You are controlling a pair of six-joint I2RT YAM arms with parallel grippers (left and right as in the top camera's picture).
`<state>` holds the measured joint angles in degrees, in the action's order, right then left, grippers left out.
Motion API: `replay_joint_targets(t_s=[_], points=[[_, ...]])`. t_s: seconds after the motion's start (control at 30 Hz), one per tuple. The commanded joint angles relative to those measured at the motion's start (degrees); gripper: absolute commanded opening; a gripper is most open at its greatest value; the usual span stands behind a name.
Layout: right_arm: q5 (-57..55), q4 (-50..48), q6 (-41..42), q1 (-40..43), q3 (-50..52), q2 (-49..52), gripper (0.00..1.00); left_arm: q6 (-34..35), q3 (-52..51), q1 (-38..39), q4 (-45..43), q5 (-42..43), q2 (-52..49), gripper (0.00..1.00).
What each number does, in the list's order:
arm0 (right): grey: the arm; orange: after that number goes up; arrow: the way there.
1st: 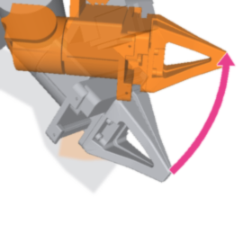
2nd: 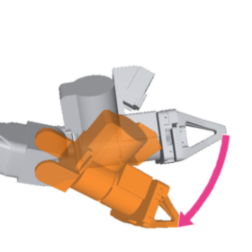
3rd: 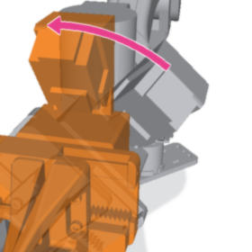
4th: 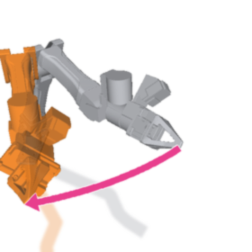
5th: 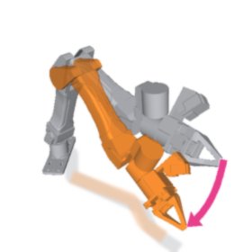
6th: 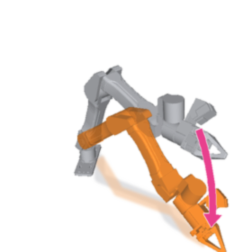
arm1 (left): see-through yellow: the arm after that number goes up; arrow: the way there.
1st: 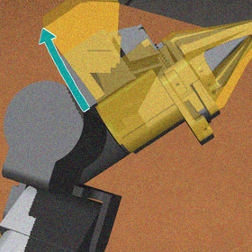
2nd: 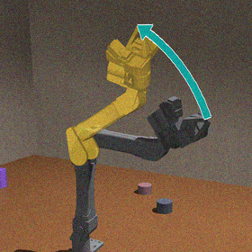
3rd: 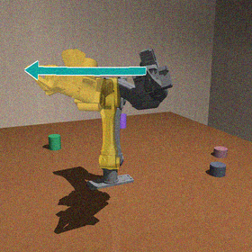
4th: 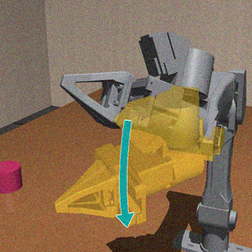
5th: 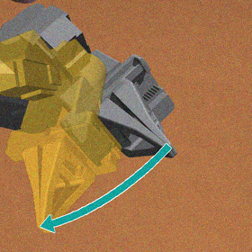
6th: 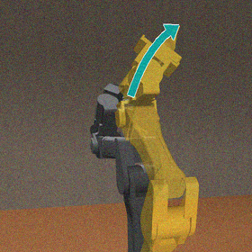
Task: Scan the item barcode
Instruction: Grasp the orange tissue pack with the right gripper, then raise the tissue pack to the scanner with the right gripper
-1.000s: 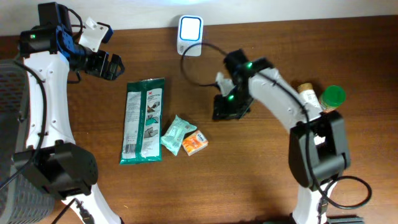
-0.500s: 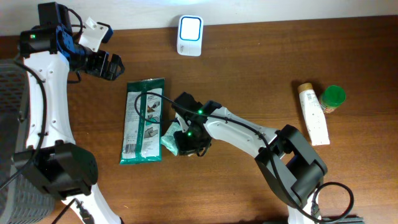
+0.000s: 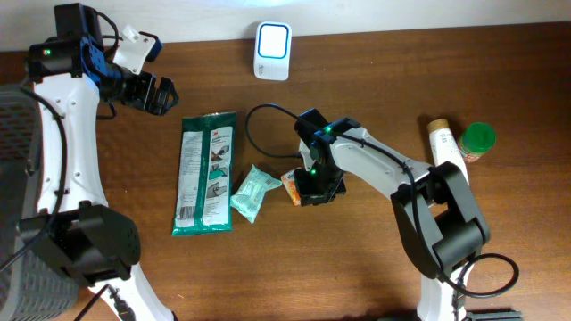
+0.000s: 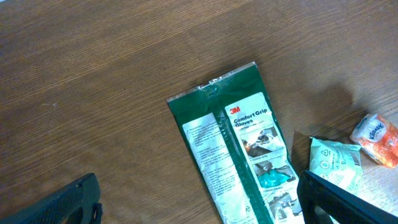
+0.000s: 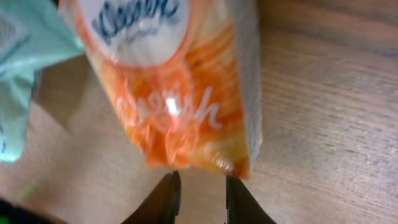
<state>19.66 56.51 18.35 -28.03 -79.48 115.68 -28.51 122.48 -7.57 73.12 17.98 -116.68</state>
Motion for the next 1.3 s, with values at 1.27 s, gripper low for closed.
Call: replay_joint_targets(t_s=[1.27], points=[[36.3, -7.9, -7.1, 17.1, 1.8, -17.7, 0.04, -0.7, 0.4, -0.1, 0.0, 0.2, 0.5, 0.99]])
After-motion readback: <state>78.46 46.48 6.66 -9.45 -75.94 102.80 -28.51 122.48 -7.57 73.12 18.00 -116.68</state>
